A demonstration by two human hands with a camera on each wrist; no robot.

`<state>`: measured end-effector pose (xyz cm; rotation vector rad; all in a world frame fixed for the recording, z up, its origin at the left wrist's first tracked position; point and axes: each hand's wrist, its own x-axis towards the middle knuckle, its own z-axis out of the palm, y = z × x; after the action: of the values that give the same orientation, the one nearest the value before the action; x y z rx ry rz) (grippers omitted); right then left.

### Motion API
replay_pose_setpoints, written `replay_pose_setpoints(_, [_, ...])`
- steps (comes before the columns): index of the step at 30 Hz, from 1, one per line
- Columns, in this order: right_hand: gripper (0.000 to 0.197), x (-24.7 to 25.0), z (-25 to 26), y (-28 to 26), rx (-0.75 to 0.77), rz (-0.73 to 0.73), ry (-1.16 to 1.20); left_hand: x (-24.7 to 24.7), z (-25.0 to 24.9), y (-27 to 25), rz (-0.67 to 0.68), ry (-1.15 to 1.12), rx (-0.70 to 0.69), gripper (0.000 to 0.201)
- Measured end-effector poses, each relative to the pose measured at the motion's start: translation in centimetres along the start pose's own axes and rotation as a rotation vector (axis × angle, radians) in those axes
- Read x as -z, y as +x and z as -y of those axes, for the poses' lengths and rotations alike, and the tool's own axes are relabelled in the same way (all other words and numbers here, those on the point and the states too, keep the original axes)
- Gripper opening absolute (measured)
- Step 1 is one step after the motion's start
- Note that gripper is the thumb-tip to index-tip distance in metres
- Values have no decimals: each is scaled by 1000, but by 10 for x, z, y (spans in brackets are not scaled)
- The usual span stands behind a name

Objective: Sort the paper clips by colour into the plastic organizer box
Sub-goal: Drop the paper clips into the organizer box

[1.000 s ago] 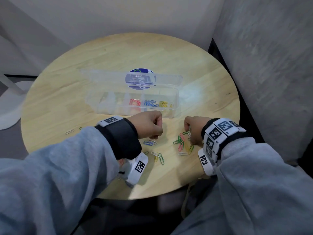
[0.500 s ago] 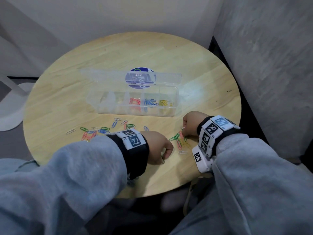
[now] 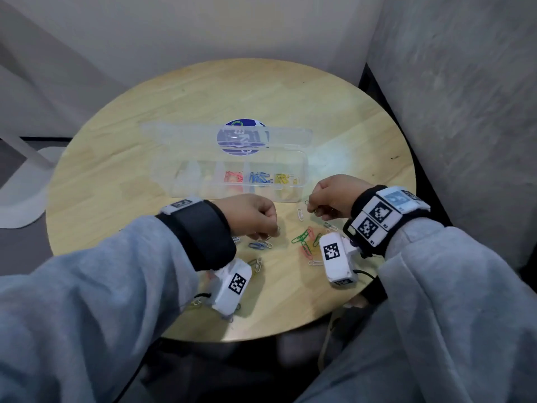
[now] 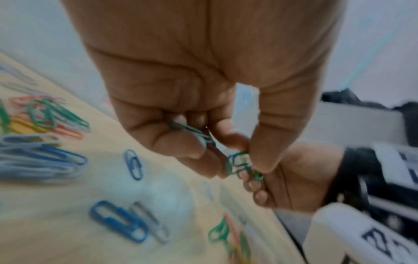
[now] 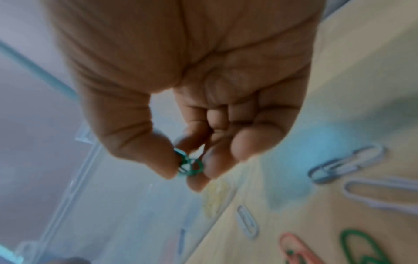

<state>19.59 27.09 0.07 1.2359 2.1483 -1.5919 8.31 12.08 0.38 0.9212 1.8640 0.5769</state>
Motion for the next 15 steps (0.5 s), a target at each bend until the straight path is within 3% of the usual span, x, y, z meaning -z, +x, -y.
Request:
replay_pose_setpoints(5, [20, 0, 0, -4, -60, 101, 191, 6, -2, 0, -37, -415, 56, 28])
replay_pose_setpoints(8, [28, 2, 3, -7, -106, 70, 196, 1, -4, 4, -57, -440, 165, 26])
replay_pose_setpoints(10, [23, 4, 4, -9, -115, 54, 135, -5, -7, 8, -58, -356, 196, 26])
replay_pose_setpoints(12, [13, 6, 5, -12, -114, 61, -97, -12, -11, 13, -48, -249, 205, 22])
replay_pose_setpoints(15, [3, 3, 4, -22, -77, 75, -645, -19, -17, 21, -42, -37, 157, 25])
